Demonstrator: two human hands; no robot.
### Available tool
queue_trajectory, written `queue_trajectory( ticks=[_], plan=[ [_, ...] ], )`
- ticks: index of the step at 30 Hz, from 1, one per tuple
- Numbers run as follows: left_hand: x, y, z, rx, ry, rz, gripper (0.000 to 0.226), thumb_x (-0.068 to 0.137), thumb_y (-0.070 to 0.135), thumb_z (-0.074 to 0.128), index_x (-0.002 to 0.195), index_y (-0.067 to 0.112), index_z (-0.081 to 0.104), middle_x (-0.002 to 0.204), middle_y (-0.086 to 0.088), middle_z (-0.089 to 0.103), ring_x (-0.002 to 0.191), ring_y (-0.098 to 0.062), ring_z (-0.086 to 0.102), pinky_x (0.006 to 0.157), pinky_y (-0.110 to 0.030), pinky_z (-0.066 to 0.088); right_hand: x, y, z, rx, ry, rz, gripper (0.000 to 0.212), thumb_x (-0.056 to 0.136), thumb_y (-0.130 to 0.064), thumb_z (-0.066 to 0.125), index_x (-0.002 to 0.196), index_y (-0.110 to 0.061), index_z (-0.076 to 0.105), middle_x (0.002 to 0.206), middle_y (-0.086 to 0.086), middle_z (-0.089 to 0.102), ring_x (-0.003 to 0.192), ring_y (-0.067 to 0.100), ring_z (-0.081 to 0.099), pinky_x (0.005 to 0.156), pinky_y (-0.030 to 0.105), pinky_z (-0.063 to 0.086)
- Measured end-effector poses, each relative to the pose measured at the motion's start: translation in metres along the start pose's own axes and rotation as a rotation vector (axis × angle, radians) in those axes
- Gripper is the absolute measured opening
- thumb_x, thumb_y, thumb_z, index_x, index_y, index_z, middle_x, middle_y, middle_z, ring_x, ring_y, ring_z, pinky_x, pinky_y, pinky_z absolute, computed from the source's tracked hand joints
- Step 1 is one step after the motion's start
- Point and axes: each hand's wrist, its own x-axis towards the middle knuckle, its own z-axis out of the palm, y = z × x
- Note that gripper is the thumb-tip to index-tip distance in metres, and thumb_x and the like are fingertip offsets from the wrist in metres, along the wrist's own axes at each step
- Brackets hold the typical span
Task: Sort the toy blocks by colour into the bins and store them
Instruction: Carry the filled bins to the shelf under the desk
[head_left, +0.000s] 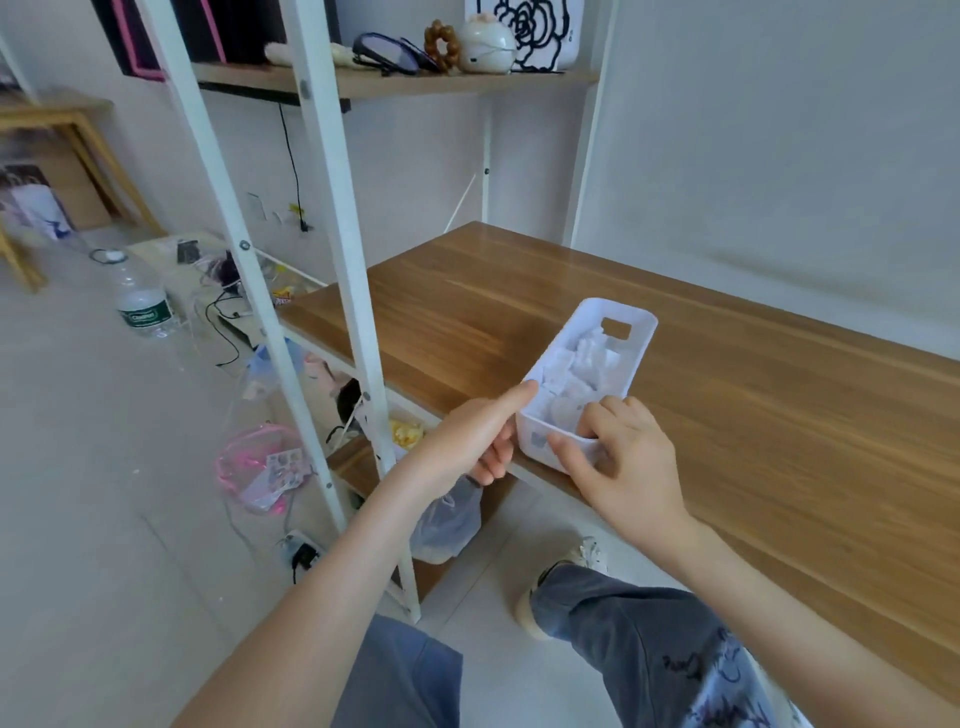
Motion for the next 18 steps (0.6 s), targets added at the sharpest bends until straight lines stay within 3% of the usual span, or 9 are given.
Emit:
queue_trajectory(
  ticks=[3,5,7,10,13,18],
  plan=[
    [-0.02,-0.007,-0.013,0.101,-0.204,-0.11,0.075,0.077,0.08,0.034,0.093,0.01,0.053,0.078,-0.01,0.068,0.062,-0.02,0.064,0.057,-0.026,0.051,-0.002,-0.014,-0.001,0.04,0.005,-0.048,0.037,0.081,-0.043,0.054,0.062,-0.023,0.031,0.06,-0.012,0.032,0.063,0.006,0.027,0.055,0.018,0.021],
    [-0.027,-0.008,-0.015,0.11,-0.249,-0.11,0.085,0.076,0.081,0.034,0.126,0.013,0.044,0.1,-0.015,0.069,0.079,-0.025,0.071,0.072,-0.034,0.058,-0.002,-0.017,0.0,0.054,-0.002,-0.061,0.039,0.081,-0.045,0.055,0.06,-0.022,0.031,0.059,-0.012,0.032,0.062,0.006,0.027,0.055,0.017,0.022],
    [-0.031,-0.007,-0.014,0.06,-0.212,-0.053,0.078,0.081,0.074,0.04,0.139,0.022,0.033,0.11,-0.012,0.064,0.089,-0.027,0.071,0.083,-0.04,0.057,-0.002,-0.02,0.0,0.076,-0.018,-0.071,0.042,0.081,-0.047,0.054,0.058,-0.021,0.032,0.057,-0.011,0.033,0.061,0.007,0.028,0.054,0.018,0.023],
    [-0.03,-0.001,-0.007,-0.006,-0.133,0.002,0.064,0.088,0.057,0.051,0.137,0.022,0.028,0.116,-0.01,0.059,0.087,-0.025,0.071,0.079,-0.035,0.058,-0.002,-0.018,-0.004,0.044,-0.034,-0.065,0.044,0.081,-0.049,0.054,0.056,-0.017,0.036,0.057,-0.011,0.034,0.06,0.007,0.029,0.052,0.017,0.023],
    [-0.028,0.007,0.002,0.073,-0.177,0.066,0.045,0.091,0.037,0.052,0.129,0.025,0.03,0.112,-0.01,0.059,0.086,-0.026,0.071,0.071,-0.03,0.059,-0.006,-0.011,-0.015,-0.043,-0.031,-0.055,0.04,0.081,-0.049,0.054,0.059,-0.023,0.034,0.059,-0.012,0.034,0.059,0.007,0.03,0.051,0.011,0.025],
    [-0.023,0.023,0.009,0.179,-0.252,0.118,0.033,0.091,0.026,0.049,0.122,0.03,0.039,0.097,-0.011,0.065,0.079,-0.028,0.072,0.075,-0.035,0.059,-0.01,-0.003,-0.041,0.081,-0.11,-0.004,0.043,0.087,-0.055,0.047,0.06,-0.021,0.043,0.06,-0.011,0.042,0.063,0.006,0.038,0.058,0.021,0.034]
  ],
)
